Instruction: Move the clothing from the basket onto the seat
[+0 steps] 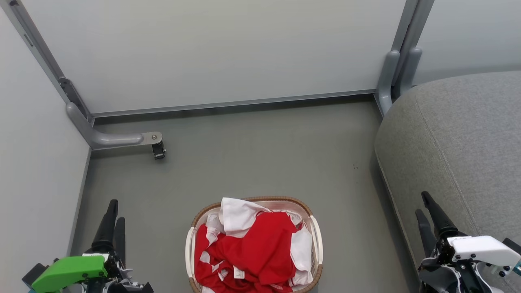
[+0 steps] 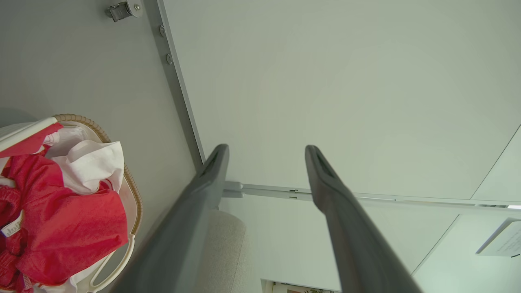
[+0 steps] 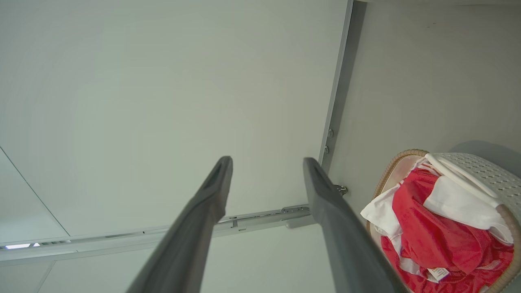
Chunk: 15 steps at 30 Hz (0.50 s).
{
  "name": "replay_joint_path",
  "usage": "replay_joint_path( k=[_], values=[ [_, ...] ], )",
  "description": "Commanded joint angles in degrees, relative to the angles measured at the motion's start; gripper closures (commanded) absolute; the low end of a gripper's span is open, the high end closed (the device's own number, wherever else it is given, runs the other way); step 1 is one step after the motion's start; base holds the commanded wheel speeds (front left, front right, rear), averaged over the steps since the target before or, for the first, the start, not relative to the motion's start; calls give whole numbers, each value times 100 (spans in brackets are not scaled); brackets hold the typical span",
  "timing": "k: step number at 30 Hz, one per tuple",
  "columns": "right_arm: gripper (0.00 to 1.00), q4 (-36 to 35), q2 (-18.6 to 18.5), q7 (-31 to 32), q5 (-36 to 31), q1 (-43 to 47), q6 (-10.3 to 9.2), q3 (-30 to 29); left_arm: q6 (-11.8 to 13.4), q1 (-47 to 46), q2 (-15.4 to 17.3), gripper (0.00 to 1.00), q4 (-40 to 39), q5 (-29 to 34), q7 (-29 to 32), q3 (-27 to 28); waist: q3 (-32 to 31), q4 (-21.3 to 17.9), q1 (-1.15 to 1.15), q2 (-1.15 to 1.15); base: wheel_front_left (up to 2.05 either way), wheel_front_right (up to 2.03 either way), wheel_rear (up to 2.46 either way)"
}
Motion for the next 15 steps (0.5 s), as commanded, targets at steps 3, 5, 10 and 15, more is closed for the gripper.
replay_joint_path(
  k=[3, 5, 10, 15],
  values=[
    [0, -90, -21, -122, -65, -5, 1, 72, -2, -21, 7, 0, -119, 53, -121, -132, 2, 0, 0, 0, 0, 0, 0],
    [0, -109, -23, -180, -104, 13, 1, 103, -3, -5, 9, 0, -151, 82, -179, -195, 3, 0, 0, 0, 0, 0, 0],
    [0, -153, -29, -315, -243, 53, 1, 154, -5, 32, 12, 0, -230, 195, -314, -328, 6, 0, 0, 0, 0, 0, 0],
    [0, -180, -35, -449, -532, 72, 1, 143, -6, 69, 16, 0, -316, 372, -447, -429, 11, 1, 0, 0, 0, 0, 0]
  ],
)
